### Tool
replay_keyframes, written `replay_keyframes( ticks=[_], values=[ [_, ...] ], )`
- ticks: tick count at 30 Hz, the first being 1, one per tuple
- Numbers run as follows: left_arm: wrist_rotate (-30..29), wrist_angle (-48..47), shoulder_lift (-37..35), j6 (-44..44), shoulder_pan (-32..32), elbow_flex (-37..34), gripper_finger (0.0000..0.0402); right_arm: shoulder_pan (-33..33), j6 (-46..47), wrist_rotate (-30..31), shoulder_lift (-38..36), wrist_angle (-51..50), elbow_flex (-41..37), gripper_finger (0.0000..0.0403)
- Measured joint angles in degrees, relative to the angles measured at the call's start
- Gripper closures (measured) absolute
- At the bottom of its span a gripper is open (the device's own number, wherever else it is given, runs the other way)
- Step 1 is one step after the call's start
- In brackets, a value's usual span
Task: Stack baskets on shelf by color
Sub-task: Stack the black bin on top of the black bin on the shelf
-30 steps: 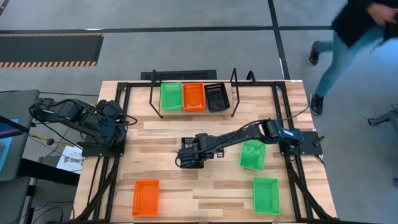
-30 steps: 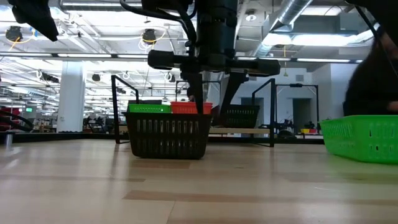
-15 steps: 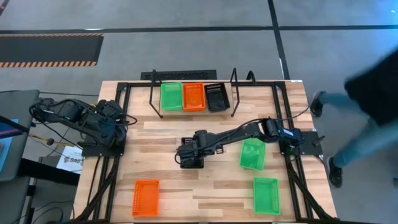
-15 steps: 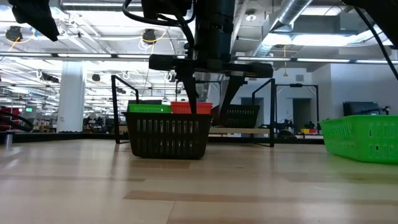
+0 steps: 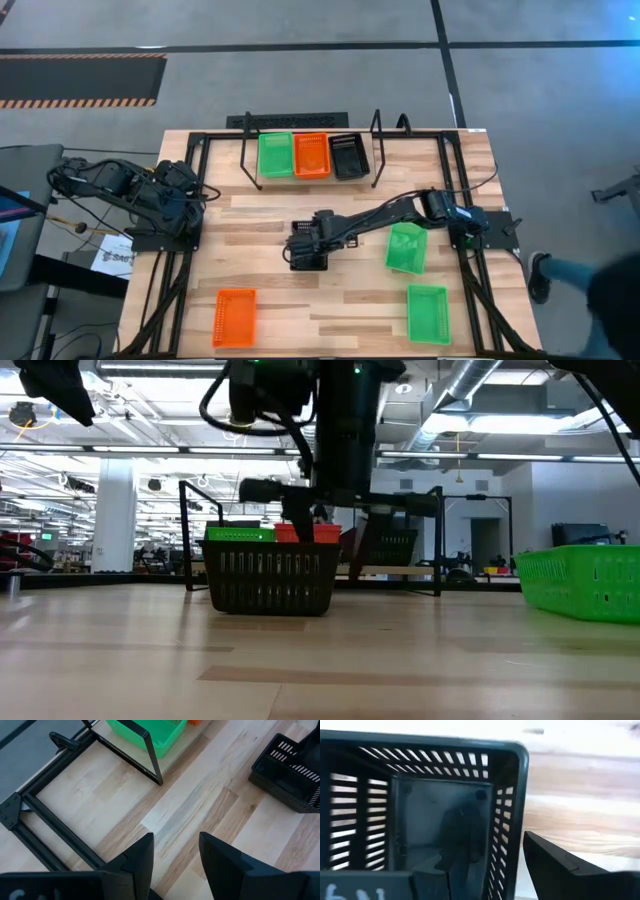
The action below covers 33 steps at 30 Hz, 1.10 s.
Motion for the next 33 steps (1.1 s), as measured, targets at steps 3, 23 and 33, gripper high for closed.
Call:
replay_keyframes(
  ticks=[3,23,33],
  values=[
    [0.00,-0.01,-0.01,0.00,-0.01,0.00,0.0258,0.00,0.67,-0.85,0.02,0.28,-1.08,0.0206],
    [-0.19,-0.01,0.00,-0.35,0.01,-0.02,0.0258,-0.31,-9.60,-6.49,-3.41,-5.44,4.00,0.0398],
    [-3.31,-0.03,0.00,-6.14,0.01,-0.02,0.0258,-6.72,-26.14,13.59,-17.65,-25.44,16.01,0.0400]
  ],
)
